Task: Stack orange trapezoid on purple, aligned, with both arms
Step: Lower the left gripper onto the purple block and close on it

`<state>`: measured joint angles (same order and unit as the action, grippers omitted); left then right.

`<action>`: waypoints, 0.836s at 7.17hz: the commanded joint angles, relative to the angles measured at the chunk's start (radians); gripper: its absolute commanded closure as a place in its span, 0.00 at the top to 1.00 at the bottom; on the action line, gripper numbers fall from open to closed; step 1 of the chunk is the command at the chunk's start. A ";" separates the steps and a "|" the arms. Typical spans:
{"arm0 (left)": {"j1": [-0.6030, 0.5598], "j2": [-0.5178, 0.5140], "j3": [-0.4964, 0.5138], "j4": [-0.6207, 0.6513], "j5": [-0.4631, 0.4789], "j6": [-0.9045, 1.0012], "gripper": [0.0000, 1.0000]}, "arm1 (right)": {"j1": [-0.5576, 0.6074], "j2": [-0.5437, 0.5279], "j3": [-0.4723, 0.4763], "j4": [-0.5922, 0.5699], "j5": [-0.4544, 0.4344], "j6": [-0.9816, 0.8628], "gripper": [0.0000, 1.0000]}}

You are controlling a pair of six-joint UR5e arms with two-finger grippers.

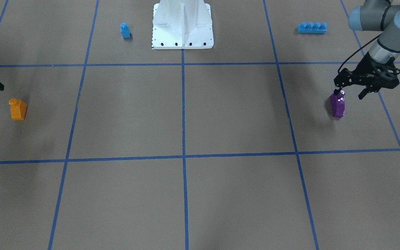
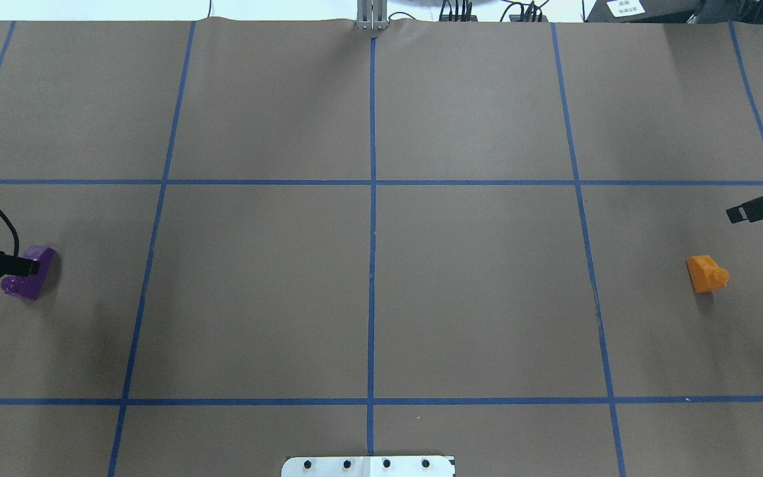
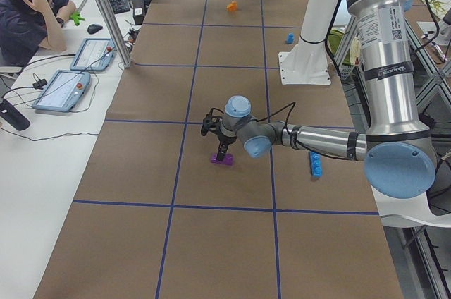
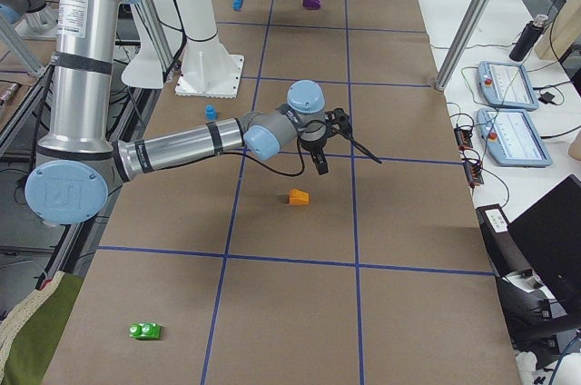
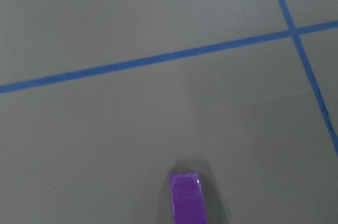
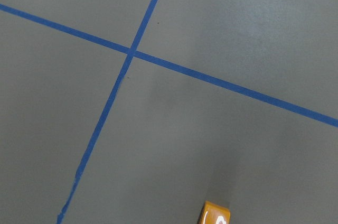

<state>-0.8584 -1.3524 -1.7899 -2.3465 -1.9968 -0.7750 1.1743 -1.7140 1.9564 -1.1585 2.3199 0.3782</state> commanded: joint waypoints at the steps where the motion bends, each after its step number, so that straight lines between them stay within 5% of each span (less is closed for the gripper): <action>1: 0.030 0.004 0.024 -0.002 0.030 -0.006 0.98 | -0.001 -0.001 -0.001 0.005 -0.002 0.001 1.00; 5: 0.071 -0.002 0.041 0.000 0.036 -0.004 0.63 | -0.002 -0.001 -0.001 0.005 -0.002 0.001 1.00; 6: 0.071 -0.002 0.046 0.000 0.036 -0.004 0.62 | -0.001 -0.001 -0.001 0.005 -0.002 0.001 1.00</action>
<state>-0.7889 -1.3540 -1.7494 -2.3470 -1.9606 -0.7795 1.1728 -1.7150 1.9553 -1.1536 2.3179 0.3789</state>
